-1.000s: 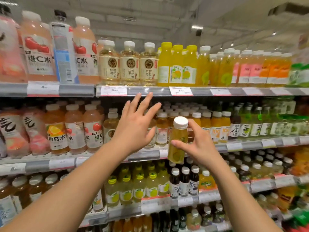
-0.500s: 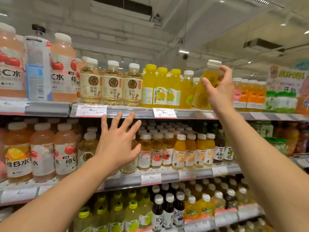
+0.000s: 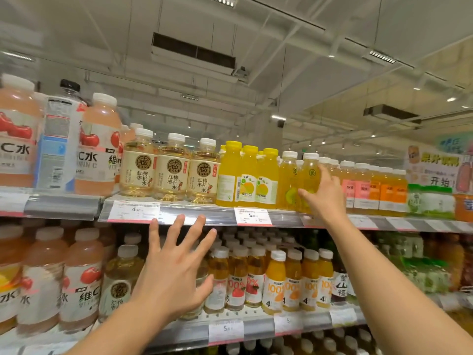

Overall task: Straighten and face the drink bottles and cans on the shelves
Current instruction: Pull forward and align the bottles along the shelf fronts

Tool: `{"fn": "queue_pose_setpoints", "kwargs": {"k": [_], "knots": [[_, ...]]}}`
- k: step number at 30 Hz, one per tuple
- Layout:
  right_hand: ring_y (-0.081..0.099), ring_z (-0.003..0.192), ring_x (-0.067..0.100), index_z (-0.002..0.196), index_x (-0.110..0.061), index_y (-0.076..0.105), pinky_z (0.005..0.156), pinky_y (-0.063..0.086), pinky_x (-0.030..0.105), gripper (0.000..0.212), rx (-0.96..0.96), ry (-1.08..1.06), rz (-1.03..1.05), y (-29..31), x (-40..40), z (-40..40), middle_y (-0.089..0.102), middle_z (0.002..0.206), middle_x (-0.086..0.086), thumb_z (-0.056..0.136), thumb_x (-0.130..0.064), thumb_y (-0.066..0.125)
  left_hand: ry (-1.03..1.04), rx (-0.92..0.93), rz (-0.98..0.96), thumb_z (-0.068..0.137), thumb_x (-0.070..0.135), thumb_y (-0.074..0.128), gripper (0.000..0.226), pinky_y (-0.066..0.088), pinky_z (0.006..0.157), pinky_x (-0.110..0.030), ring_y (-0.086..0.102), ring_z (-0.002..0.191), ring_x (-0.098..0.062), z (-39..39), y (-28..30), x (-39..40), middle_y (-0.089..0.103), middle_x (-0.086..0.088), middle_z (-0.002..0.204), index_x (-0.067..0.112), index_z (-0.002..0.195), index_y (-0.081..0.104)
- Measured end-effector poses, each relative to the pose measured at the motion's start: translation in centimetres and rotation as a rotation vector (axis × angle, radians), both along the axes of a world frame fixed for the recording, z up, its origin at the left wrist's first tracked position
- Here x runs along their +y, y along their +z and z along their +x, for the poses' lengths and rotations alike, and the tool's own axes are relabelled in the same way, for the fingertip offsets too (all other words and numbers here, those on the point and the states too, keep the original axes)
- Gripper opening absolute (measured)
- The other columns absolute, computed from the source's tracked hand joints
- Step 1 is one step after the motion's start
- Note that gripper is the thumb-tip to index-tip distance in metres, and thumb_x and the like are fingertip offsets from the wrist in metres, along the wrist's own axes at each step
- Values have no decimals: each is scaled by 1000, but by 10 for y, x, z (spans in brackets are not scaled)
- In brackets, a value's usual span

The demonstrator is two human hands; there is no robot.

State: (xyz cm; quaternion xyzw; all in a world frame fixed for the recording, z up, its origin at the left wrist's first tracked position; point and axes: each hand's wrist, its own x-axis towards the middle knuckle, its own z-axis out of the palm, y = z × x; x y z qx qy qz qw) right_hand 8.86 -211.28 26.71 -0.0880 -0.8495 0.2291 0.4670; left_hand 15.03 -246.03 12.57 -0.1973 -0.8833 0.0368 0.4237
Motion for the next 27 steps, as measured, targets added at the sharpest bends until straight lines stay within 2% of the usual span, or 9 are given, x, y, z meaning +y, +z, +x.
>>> {"fn": "queue_pose_setpoints", "kwargs": {"k": [3,6,9,11,14,18,20,23,27], "knots": [[49,134,34,156,-24,26,103,47,53,89,27,-7,-27,-25,-6,8,47,148,14,86,-40,79,-16,-7,13,75,71,54,82,17,110,-78,37,143,-43,1,-1,0,42,-6,158,30,147,52],[65,105,28,138,-17,42,82,57,44,66,139,-71,-41,-46,-10,9,65,122,8,88,-46,74,-24,-3,24,75,73,54,82,17,111,-78,38,143,-42,0,-2,0,41,-4,158,33,148,50],[61,85,21,125,-17,46,69,50,34,52,170,-107,-55,-54,-15,9,66,103,4,91,-47,71,-27,-5,32,75,73,54,83,18,110,-77,38,143,-42,-1,0,0,41,-3,158,33,147,51],[58,88,21,124,-17,47,72,45,33,46,177,-91,-89,-61,-18,13,65,107,4,93,-41,70,-26,-12,29,74,72,55,82,20,110,-77,39,142,-42,-1,0,-1,42,-4,158,32,147,52],[59,106,27,129,-12,50,84,49,39,41,197,-38,-69,-81,-24,20,61,121,8,95,-28,66,-15,-32,9,75,72,54,82,20,110,-77,39,142,-41,0,1,-2,42,-4,158,32,146,53],[55,111,27,123,-11,55,92,49,43,33,248,-23,53,-107,-47,34,60,119,7,92,-21,63,6,-88,-1,77,74,49,81,16,112,-76,33,146,-40,4,7,2,35,-3,162,35,148,48],[53,118,28,125,-11,56,99,48,46,39,188,18,160,-120,-67,40,61,123,7,89,-23,66,20,-126,-2,81,74,41,82,5,115,-75,17,152,-38,9,13,1,19,0,168,41,155,32],[45,137,39,134,-3,55,113,40,55,56,87,30,264,-136,-92,47,56,139,20,85,-23,73,17,-202,-35,86,72,33,84,-8,117,-70,-6,155,-34,16,21,0,-6,5,170,43,159,4],[33,146,42,143,-2,50,116,35,57,65,-35,34,232,-130,-106,58,46,151,24,88,-29,70,-58,-333,-35,93,59,44,76,1,121,-67,-6,156,-28,34,34,-13,-1,4,170,40,159,9]]}}
